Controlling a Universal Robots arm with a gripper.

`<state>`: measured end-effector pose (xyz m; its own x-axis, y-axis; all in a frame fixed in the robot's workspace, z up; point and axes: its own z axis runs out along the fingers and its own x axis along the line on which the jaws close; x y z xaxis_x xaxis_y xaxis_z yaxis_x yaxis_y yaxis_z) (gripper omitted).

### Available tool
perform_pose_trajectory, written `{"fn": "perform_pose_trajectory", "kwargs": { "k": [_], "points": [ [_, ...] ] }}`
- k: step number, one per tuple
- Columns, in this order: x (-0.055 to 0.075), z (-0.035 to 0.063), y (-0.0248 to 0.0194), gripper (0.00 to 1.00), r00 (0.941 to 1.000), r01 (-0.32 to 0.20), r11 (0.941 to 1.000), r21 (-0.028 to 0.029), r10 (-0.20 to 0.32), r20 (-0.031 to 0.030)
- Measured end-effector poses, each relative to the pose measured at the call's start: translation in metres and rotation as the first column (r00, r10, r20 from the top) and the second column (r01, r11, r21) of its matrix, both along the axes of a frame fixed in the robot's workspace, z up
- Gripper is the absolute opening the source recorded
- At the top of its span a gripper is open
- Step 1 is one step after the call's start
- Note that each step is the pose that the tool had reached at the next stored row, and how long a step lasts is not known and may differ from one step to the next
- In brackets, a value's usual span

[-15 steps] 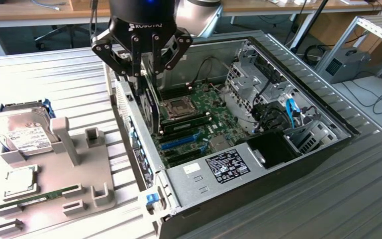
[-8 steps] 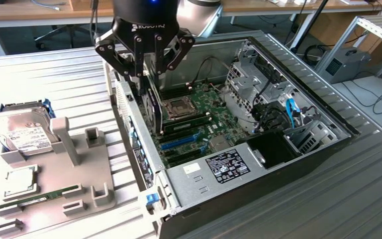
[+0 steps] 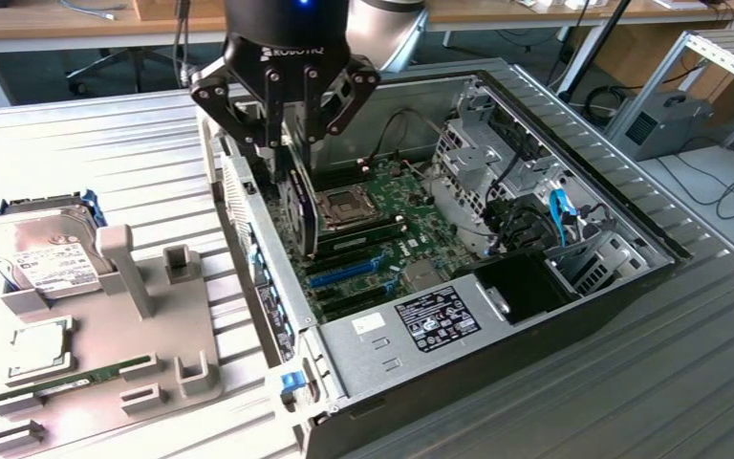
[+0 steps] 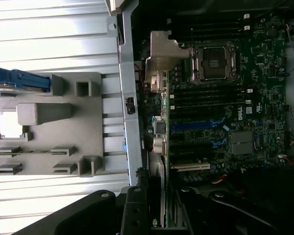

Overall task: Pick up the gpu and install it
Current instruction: 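Pick up the gpu and move the gpu toward the slot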

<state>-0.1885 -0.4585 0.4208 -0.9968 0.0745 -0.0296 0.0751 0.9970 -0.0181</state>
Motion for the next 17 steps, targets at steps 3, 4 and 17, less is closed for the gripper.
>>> {"fn": "perform_pose_trajectory", "kwargs": {
  "k": [3, 4, 17],
  "points": [
    [0.0019, -0.0005, 0.0000, 0.26, 1.0000, 0.000, 1.0000, -0.0004, 0.000, 0.0000],
    [0.0024, -0.0006, 0.0000, 0.26, 1.0000, 0.000, 1.0000, -0.0006, 0.000, -0.0001],
    [0.0093, -0.0023, 0.0000, 0.26, 1.0000, 0.000, 1.0000, -0.0023, 0.000, 0.0000]
  ]
}}
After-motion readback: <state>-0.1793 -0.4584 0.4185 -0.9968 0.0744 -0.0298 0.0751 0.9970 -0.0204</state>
